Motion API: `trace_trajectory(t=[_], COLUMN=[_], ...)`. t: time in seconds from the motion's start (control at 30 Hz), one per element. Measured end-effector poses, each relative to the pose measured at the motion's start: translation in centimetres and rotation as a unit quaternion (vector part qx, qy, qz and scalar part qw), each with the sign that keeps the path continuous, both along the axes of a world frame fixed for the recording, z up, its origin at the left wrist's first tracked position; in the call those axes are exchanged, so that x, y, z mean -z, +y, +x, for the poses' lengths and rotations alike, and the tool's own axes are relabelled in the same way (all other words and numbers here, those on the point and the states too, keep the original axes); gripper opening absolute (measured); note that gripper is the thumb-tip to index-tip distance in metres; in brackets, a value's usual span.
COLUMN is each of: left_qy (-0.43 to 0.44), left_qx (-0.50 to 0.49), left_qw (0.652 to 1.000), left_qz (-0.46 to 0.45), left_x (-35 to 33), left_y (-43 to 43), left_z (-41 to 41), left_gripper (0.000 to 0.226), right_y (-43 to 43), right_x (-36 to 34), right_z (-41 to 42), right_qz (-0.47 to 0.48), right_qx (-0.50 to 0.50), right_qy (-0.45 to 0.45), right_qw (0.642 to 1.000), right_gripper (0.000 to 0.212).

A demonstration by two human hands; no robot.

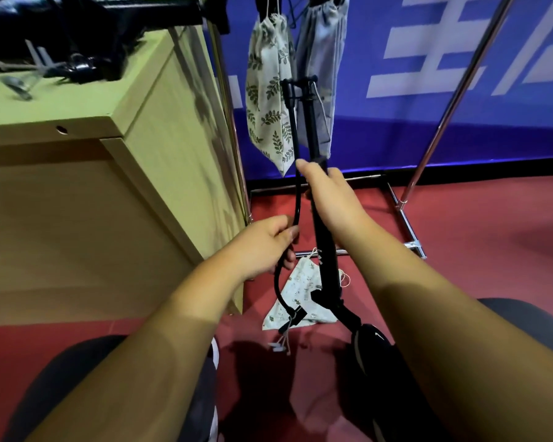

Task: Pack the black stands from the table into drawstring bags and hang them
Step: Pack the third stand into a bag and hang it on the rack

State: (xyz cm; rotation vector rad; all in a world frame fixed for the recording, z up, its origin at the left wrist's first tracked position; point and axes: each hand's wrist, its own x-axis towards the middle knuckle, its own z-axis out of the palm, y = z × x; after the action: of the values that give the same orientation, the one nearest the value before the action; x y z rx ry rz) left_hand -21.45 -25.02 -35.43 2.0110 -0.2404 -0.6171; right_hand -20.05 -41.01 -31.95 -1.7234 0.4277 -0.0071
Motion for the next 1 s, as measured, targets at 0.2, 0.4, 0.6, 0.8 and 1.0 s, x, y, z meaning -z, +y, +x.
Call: trace_trajectory(t=[0.2, 0.4, 0.6, 0.8, 1.0], left_qy=[0.045, 0.056, -0.071, -0.304, -0.283], left_qx=[0.044, 0.072, -0.068, -0.185, -0.227], left_qw=[0.998, 0.995, 0.994, 0.928, 0.932], left_qz=[0.02, 0.031, -0.051, -0.106, -0.02], left_x=[0.9, 0.6, -0.9, -4.6, -2.5], left_y=[0.2, 0.6, 0.5, 1.4, 1.9], left_z=[-0.1, 1.0, 3.5, 3.6, 5.3], left_gripper=[0.019, 0.023, 0.013, 0.061, 0.042], right_y=[-0.2, -0.3, -0.7, -0.9, -0.9], right_x=[-0.1, -0.4, -0.7, 2.0, 3.1], right_z=[-0.3, -0.6, -0.5, -0.3, -0.6], right_qz=[-0.01, -0.04, -0.076, -0.215, -0.237], right_qx=[-0.004, -0.006, -0.015, -0.155, -0.225], right_qy=[-0.029, -0.052, -0.074, 0.007, 0.038], right_qw=[1.0, 0.998, 0.994, 0.964, 0.944], right_gripper=[0.049, 0.04, 0.027, 0.025, 0.039])
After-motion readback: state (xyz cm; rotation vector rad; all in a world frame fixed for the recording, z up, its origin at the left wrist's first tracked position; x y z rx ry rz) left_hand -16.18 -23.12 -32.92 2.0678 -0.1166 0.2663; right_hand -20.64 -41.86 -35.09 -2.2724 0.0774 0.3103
